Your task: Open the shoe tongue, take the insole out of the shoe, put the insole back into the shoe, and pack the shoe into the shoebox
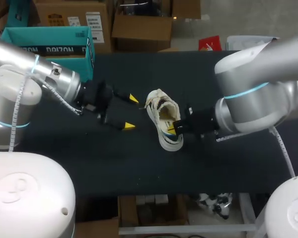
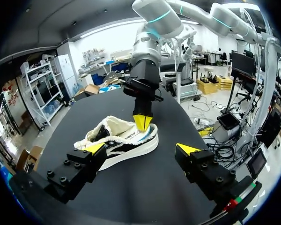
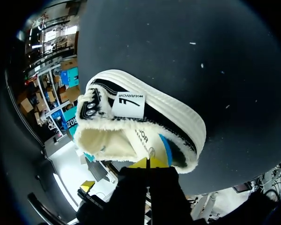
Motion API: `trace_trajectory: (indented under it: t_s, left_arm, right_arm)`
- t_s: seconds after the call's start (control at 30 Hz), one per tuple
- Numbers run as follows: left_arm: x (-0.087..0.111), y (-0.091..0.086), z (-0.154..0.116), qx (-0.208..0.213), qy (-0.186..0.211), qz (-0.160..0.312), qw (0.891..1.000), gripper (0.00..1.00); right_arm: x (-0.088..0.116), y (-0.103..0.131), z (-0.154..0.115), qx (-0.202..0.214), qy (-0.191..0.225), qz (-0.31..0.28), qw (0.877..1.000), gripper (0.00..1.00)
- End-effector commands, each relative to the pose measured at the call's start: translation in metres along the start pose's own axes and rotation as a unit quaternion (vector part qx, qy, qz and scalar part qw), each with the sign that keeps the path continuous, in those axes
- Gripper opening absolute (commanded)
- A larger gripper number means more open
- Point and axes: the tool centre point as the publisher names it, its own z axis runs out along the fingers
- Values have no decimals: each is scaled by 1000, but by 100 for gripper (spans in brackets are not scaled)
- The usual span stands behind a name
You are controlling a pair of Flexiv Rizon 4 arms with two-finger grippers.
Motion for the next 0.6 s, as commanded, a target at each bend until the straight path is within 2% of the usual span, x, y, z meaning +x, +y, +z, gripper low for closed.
trace_trajectory:
  t_s: [0.03, 0.23, 0.47, 0.6]
  left_arm:
    - [-3, -1, -10, -6, 13, -22, 1000, 100]
    - [-4, -1, -19, -16, 1, -63, 998, 100]
    - [-4, 0, -27, -19, -14, -109, 994, 100]
    - [-2, -2, -29, -24, -14, -119, 992, 100]
  right_arm:
    - [-9, 8, 15, 4, -2, 3, 1000, 0]
    - [-22, 12, 30, 4, -11, 6, 1000, 0]
    - [-29, 14, 43, -38, -46, 18, 998, 0]
    - [-28, 12, 36, -39, -39, 11, 998, 0]
